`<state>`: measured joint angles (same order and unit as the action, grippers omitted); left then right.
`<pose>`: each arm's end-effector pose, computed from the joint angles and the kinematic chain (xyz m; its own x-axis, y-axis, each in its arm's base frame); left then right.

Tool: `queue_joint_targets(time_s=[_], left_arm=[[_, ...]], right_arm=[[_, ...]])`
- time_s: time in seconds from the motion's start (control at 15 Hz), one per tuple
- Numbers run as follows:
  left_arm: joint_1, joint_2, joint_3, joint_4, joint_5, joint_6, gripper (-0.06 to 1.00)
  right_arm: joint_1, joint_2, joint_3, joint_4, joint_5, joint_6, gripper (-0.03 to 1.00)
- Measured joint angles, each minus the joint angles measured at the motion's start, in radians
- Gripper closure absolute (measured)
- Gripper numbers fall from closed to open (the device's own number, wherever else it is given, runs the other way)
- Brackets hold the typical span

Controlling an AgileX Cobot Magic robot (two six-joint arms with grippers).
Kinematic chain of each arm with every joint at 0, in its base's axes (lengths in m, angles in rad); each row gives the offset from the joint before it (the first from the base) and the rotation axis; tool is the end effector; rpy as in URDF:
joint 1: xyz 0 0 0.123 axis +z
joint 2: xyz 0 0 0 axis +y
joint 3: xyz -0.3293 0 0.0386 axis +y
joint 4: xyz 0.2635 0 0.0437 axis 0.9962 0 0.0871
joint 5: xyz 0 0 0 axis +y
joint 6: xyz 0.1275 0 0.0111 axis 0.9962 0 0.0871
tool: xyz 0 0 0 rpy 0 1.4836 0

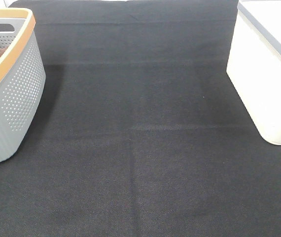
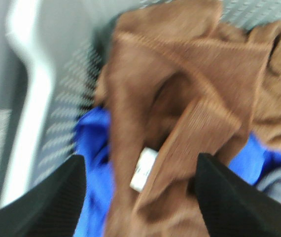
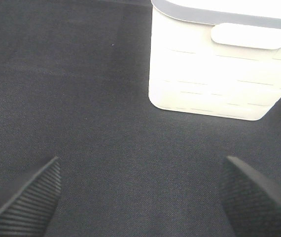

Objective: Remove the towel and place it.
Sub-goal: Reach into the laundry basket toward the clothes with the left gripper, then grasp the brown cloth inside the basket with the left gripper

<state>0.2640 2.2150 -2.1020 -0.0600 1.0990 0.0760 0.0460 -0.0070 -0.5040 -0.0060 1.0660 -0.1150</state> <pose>0.5333 0.1371 0.2616 -0.8812 -0.1878 -0.4338 -0.1956 0.9803 -0.0271 -0.0068 -0.0010 0.2685 -0.4425 -0.1381 -0.8861 -0.0940 0.9898 -0.1073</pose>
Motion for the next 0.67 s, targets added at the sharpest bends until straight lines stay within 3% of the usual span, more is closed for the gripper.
queue_joint_targets(time_s=[0.27, 0.67], left_arm=[[0.000, 0.060, -0.010, -0.094, -0.022, 0.071, 0.33], [0.000, 0.099, -0.011, -0.125, -0.054, 0.104, 0.34]], right_arm=[[0.000, 0.000, 0.000, 0.000, 0.000, 0.000, 0.14], [0.000, 0.000, 0.000, 0.000, 0.000, 0.000, 0.14]])
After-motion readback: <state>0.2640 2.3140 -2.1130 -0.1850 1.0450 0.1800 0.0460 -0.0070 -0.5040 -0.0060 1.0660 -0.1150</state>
